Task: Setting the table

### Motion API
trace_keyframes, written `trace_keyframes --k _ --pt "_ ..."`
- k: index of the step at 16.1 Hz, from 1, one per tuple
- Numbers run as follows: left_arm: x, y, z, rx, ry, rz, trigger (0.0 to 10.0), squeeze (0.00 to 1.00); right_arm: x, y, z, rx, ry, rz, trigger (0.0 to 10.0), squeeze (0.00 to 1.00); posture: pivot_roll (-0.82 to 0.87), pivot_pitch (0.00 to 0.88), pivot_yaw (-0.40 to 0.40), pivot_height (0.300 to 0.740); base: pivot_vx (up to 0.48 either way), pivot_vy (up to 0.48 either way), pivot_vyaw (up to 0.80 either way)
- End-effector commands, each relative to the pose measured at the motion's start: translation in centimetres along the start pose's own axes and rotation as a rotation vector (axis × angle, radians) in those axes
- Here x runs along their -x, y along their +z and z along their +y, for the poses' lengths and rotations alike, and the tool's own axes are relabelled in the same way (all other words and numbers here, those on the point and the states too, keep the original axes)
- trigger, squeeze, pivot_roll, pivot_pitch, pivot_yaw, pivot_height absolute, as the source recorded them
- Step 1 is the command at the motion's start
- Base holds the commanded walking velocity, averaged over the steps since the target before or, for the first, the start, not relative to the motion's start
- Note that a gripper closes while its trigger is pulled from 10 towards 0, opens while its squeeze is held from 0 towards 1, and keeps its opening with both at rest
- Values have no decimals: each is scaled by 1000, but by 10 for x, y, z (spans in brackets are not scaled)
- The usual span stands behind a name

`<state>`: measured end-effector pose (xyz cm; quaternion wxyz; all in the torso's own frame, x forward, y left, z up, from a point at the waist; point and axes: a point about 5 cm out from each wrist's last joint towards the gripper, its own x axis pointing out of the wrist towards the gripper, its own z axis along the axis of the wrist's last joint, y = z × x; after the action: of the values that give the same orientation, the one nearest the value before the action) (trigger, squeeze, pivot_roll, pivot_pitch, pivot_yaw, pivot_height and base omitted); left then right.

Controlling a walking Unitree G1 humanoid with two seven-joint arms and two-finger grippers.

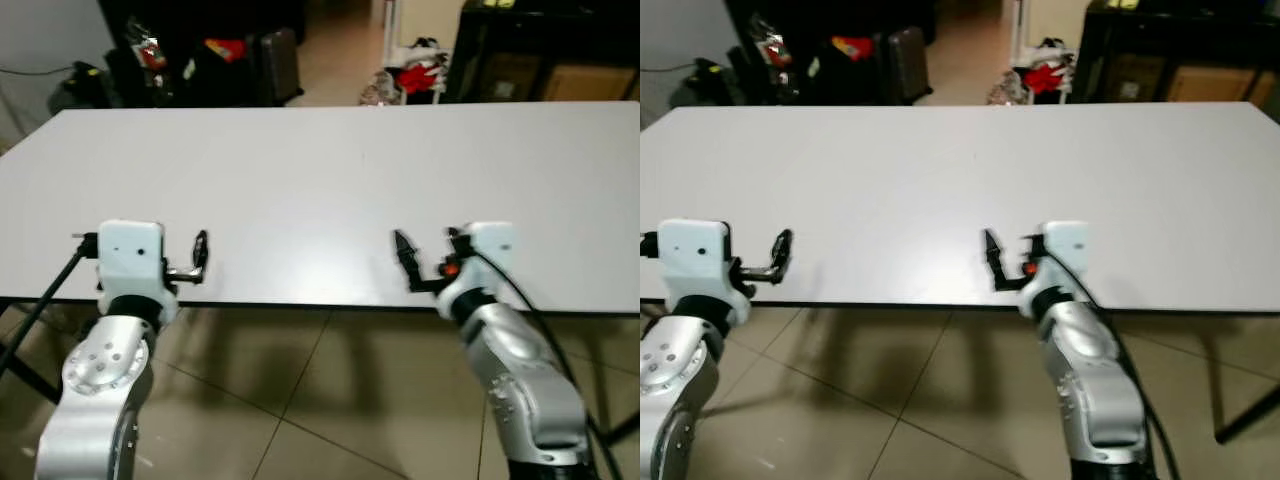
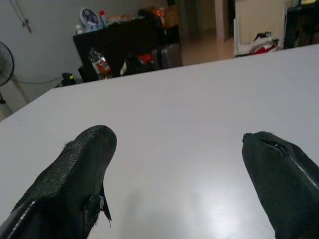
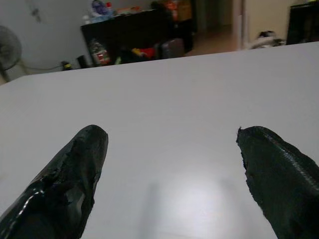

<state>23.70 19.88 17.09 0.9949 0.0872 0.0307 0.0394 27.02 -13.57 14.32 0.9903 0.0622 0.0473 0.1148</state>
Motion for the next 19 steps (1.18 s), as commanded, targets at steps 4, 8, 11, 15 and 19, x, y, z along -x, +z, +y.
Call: trace_keyframes --k 4,8,11,15,19 --pt "-1 -2 -6 21 -18 5 10000 0 3 7 -14 51 -17 -8 10000 827 -69 0 93 740 0 275 0" --pt "1 -2 -3 26 4 5 10000 0 -1 7 -7 55 20 -5 10000 835 -53 0 73 740 0 305 758" --pt "4 -3 -1 19 13 7 10000 0 -4 5 -5 44 26 -3 10000 831 -44 0 72 740 0 322 800" --pt "4 -2 1 8 13 7 10000 0 -5 3 -2 37 30 -1 10000 831 -31 0 81 740 0 321 800" --pt "5 -1 3 2 13 8 10000 0 -7 1 -1 38 35 0 10000 827 -25 0 79 740 0 323 800"
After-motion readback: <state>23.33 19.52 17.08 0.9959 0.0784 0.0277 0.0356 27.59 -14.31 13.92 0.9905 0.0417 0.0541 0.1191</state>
